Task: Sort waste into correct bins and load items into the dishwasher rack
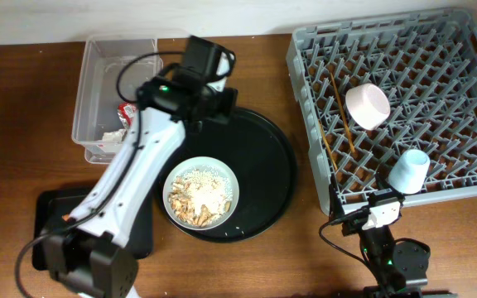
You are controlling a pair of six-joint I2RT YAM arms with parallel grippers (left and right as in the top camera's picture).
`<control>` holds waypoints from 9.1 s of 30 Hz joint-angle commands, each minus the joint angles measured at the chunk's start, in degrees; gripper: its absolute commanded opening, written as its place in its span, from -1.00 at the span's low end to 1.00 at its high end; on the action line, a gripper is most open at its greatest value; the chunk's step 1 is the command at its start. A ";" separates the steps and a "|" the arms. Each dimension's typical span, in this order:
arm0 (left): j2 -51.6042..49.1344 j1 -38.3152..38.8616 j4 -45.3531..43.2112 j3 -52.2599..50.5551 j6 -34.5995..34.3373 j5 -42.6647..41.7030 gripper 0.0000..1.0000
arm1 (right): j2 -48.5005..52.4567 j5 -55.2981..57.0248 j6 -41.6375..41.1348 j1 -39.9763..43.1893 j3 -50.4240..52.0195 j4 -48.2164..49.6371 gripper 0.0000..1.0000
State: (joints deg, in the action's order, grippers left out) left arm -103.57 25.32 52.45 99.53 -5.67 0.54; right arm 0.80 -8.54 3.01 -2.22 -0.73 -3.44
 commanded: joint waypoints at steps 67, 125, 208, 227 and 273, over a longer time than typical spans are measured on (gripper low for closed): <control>-16.74 17.70 35.60 14.64 -17.55 25.44 -1.00 | -0.44 -0.50 -0.46 0.37 0.42 -0.15 0.96; 52.81 -61.00 -3.87 -49.96 -12.33 -60.30 -1.00 | -0.44 -0.50 -0.46 0.37 0.42 -0.15 0.96; 22.27 -16.50 26.38 2.58 -9.22 21.51 0.98 | -0.44 -0.50 -0.46 0.37 0.42 -0.13 0.96; 26.45 -14.49 31.12 2.25 -9.20 21.35 0.98 | -0.44 -0.50 -0.44 0.37 0.42 -0.15 0.96; 103.16 -18.93 -49.20 -98.99 0.20 17.22 0.99 | -0.44 -0.50 -0.46 0.37 0.42 -0.15 0.96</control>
State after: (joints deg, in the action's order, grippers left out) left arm -0.71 6.11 2.92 0.62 -6.42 16.95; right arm 0.73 -8.73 2.98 -2.22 -0.71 -3.40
